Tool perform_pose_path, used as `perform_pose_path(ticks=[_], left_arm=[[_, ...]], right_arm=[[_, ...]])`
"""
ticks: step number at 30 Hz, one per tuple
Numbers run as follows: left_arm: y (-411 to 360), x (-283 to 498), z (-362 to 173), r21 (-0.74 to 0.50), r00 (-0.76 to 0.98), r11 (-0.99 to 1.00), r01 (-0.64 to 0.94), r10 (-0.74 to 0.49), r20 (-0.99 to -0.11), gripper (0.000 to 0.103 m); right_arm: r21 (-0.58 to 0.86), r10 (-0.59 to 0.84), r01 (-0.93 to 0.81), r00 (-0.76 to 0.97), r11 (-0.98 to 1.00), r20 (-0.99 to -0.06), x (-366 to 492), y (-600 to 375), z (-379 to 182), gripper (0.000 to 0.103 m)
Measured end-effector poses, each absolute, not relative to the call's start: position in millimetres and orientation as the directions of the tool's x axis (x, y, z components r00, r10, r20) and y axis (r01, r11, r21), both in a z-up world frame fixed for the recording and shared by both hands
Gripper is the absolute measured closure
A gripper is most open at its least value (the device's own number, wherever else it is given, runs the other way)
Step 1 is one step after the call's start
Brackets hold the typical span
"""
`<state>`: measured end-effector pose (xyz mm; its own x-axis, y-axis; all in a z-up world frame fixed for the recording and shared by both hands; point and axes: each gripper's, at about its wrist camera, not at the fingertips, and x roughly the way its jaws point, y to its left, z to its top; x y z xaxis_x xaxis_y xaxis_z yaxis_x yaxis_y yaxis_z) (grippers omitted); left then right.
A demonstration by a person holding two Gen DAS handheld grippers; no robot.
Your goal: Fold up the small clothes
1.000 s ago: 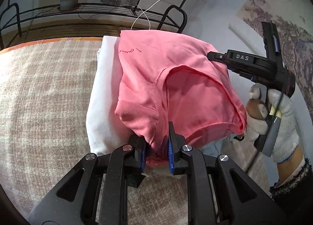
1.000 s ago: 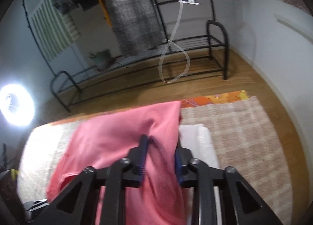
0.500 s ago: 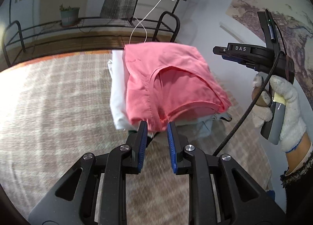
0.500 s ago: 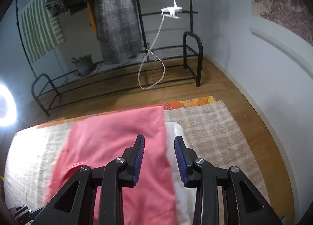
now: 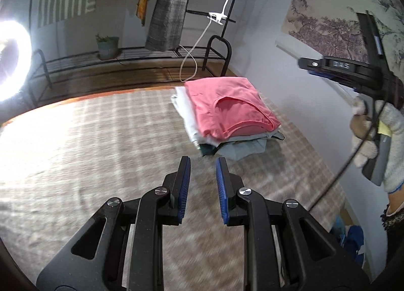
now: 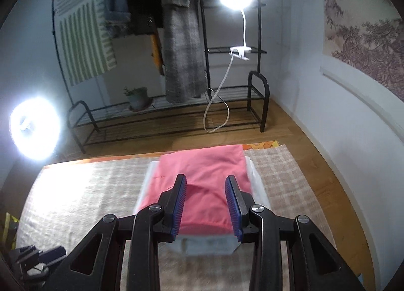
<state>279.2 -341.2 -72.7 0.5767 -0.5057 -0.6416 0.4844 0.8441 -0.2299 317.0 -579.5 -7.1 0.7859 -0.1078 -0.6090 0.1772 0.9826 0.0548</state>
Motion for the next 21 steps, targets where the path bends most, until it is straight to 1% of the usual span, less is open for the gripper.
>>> perform_pose_path(ticks=[4, 6, 8, 10, 13, 14, 15, 16, 17, 19, 21], left_arm=[[-315, 254, -63, -0.226, 0.584, 0.840, 0.493, -0.512, -0.630, 0.084], [-305, 238, -59, -0.217, 0.585, 0.834, 0.507, -0.518, -0.624, 0.084], [-298, 223, -55, -0.209, 0.585, 0.825, 0.525, -0.528, -0.616, 0.084], [-294, 210, -52, -0.197, 0.585, 0.816, 0.544, -0.536, -0.609, 0.084], [-290, 189, -46, -0.156, 0.597, 0.799, 0.581, -0.548, -0.586, 0.083], [-289, 183, -45, -0.141, 0.605, 0.796, 0.588, -0.549, -0.577, 0.078], [-288, 179, -44, -0.133, 0.609, 0.793, 0.594, -0.551, -0.571, 0.074], [-286, 175, -43, -0.126, 0.614, 0.791, 0.598, -0.554, -0.562, 0.068], [-283, 170, -41, -0.117, 0.623, 0.789, 0.603, -0.558, -0.549, 0.064], [-279, 164, -40, -0.100, 0.638, 0.789, 0.606, -0.557, -0.532, 0.062], [-276, 161, -41, -0.078, 0.652, 0.790, 0.608, -0.553, -0.519, 0.057]], right_arm=[[0.068, -0.106, 0.180, 0.802, 0.981, -0.588, 272, -556, 10, 0.070], [0.048, -0.119, 0.180, 0.805, 0.983, -0.581, 253, -540, 14, 0.070], [0.035, -0.130, 0.184, 0.807, 0.982, -0.575, 234, -523, 16, 0.069], [0.051, -0.123, 0.185, 0.810, 0.982, -0.573, 220, -512, 15, 0.069], [0.061, -0.130, 0.200, 0.810, 0.978, -0.572, 196, -491, 10, 0.068], [0.051, -0.140, 0.205, 0.810, 0.977, -0.570, 189, -484, 7, 0.068], [0.042, -0.150, 0.210, 0.810, 0.977, -0.566, 183, -479, 5, 0.066], [0.034, -0.163, 0.219, 0.811, 0.975, -0.562, 176, -471, 1, 0.062], [0.032, -0.167, 0.222, 0.811, 0.974, -0.561, 171, -467, -2, 0.060], [0.035, -0.178, 0.238, 0.811, 0.971, -0.558, 160, -457, -10, 0.060], [0.048, -0.186, 0.255, 0.810, 0.966, -0.556, 154, -452, -19, 0.059]])
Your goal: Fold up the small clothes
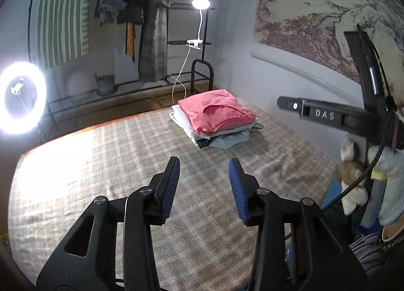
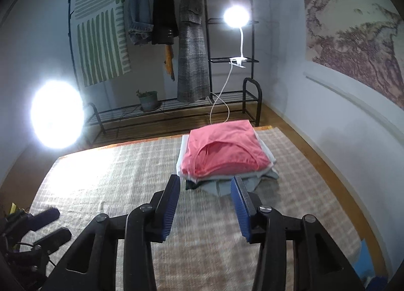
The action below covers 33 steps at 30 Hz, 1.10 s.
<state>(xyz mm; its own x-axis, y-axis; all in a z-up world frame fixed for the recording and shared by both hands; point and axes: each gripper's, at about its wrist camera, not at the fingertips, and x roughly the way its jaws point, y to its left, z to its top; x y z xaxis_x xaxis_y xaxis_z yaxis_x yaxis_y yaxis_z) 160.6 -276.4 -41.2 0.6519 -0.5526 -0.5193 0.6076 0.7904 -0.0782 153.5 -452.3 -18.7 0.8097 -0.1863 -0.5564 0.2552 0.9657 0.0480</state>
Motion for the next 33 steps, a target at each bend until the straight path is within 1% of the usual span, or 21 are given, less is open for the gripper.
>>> perform_pose_path(ticks=[1, 2, 4, 6, 7, 8, 9, 10, 11, 13, 15, 17, 20, 21, 23, 25, 28, 31, 33], left_arm=[[-275, 161, -42, -0.076, 0.654, 0.791, 0.607, -0.552, -0.518, 0.049], [-273, 162, -43, -0.078, 0.656, 0.792, 0.606, -0.552, -0.515, 0.043], [-269, 164, -47, -0.078, 0.660, 0.794, 0.603, -0.551, -0.512, 0.042], [-265, 169, -52, -0.079, 0.663, 0.800, 0.595, -0.544, -0.515, 0.038], [-264, 170, -54, -0.082, 0.663, 0.801, 0.592, -0.543, -0.515, 0.032], [-262, 173, -57, -0.089, 0.663, 0.804, 0.588, -0.542, -0.516, 0.027], [-260, 176, -59, -0.096, 0.663, 0.807, 0.583, -0.540, -0.518, 0.027], [-259, 179, -61, -0.099, 0.662, 0.808, 0.580, -0.539, -0.522, 0.026], [-258, 182, -63, -0.096, 0.662, 0.812, 0.576, -0.532, -0.527, 0.026], [-258, 185, -67, -0.083, 0.669, 0.820, 0.567, -0.517, -0.534, 0.026], [-258, 188, -68, -0.080, 0.676, 0.826, 0.558, -0.508, -0.533, 0.024], [-257, 189, -69, -0.084, 0.681, 0.831, 0.550, -0.505, -0.530, 0.017], [-255, 189, -70, -0.067, 0.698, 0.841, 0.538, -0.488, -0.523, 0.015], [-256, 189, -69, -0.051, 0.708, 0.846, 0.531, -0.477, -0.521, 0.014], [-256, 189, -69, -0.035, 0.719, 0.852, 0.523, -0.463, -0.519, 0.006], [-255, 188, -69, -0.034, 0.725, 0.854, 0.519, -0.462, -0.511, 0.003], [-253, 187, -67, -0.029, 0.737, 0.856, 0.517, -0.462, -0.494, 0.003], [-255, 188, -65, -0.012, 0.743, 0.862, 0.506, -0.443, -0.501, 0.000], [-256, 188, -65, -0.007, 0.746, 0.866, 0.499, -0.434, -0.505, 0.000]], right_arm=[[0.054, -0.187, 0.260, 0.810, 0.964, -0.556, 152, -452, -21, 0.057], [0.066, -0.192, 0.272, 0.811, 0.960, -0.553, 150, -450, -26, 0.052], [0.080, -0.199, 0.288, 0.812, 0.954, -0.549, 149, -448, -33, 0.050], [0.080, -0.212, 0.303, 0.810, 0.950, -0.546, 152, -444, -41, 0.048], [0.085, -0.211, 0.305, 0.810, 0.949, -0.548, 154, -442, -44, 0.045], [0.090, -0.204, 0.301, 0.810, 0.950, -0.550, 156, -441, -47, 0.040], [0.090, -0.199, 0.295, 0.810, 0.951, -0.552, 159, -440, -49, 0.039], [0.082, -0.203, 0.294, 0.811, 0.952, -0.549, 161, -437, -51, 0.035], [0.070, -0.213, 0.296, 0.813, 0.953, -0.542, 162, -435, -53, 0.028], [0.059, -0.232, 0.306, 0.819, 0.950, -0.526, 163, -431, -57, 0.021], [0.069, -0.234, 0.313, 0.824, 0.947, -0.517, 166, -432, -58, 0.017], [0.078, -0.228, 0.307, 0.832, 0.949, -0.505, 169, -432, -59, 0.013], [0.065, -0.238, 0.309, 0.836, 0.949, -0.495, 175, -430, -61, 0.006], [0.064, -0.237, 0.306, 0.837, 0.950, -0.493, 177, -429, -61, 0.005], [0.057, -0.237, 0.302, 0.839, 0.952, -0.489, 178, -426, -62, 0.003], [0.050, -0.234, 0.295, 0.840, 0.954, -0.489, 180, -424, -64, 0.000], [0.047, -0.235, 0.296, 0.837, 0.954, -0.494, 183, -425, -66, 0.000], [0.062, -0.232, 0.302, 0.833, 0.951, -0.502, 184, -428, -68, 0.000], [0.077, -0.231, 0.310, 0.831, 0.948, -0.506, 184, -431, -69, 0.000]])
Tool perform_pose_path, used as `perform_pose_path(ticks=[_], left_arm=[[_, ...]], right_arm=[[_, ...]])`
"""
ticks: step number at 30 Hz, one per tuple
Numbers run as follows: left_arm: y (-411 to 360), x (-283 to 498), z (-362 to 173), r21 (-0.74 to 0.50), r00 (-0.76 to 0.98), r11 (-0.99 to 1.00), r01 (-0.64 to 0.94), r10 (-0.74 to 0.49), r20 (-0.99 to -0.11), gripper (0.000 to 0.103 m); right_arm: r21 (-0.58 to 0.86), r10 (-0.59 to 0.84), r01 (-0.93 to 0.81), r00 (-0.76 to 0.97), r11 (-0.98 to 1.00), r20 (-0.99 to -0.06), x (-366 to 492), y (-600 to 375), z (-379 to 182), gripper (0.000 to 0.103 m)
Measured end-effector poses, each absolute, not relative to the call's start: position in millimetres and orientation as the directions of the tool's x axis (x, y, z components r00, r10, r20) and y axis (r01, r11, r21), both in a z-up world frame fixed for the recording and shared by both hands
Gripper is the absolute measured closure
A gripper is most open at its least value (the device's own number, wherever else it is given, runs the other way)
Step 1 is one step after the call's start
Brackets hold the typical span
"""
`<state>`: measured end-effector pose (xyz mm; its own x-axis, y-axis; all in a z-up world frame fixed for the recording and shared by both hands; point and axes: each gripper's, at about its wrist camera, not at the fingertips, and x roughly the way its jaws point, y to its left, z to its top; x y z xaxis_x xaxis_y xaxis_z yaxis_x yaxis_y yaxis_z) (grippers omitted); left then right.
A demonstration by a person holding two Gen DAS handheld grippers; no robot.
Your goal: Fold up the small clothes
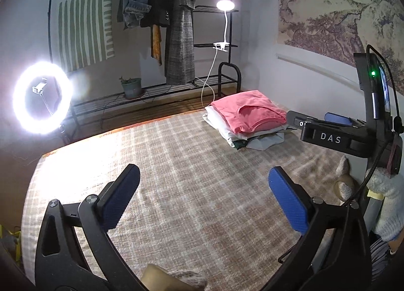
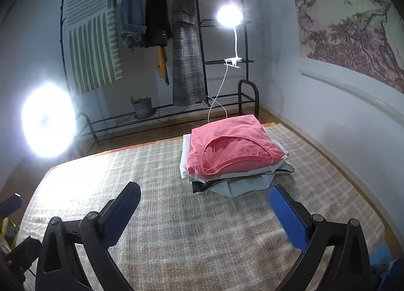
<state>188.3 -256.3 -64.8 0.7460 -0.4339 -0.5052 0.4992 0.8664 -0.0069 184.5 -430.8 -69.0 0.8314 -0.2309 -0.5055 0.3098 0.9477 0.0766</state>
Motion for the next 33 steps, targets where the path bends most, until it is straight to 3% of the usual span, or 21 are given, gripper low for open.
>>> perform_pose_path(ticks=[33], left_arm=[[-257.9, 186.8, -71.4, -0.020, 0.727, 0.860, 0.510, -0.443, -0.524, 0.000]], right_arm=[[0.096, -0.222, 0.321, 0.813, 0.942, -0.538, 187.7, -433.4, -79.0, 0.000]])
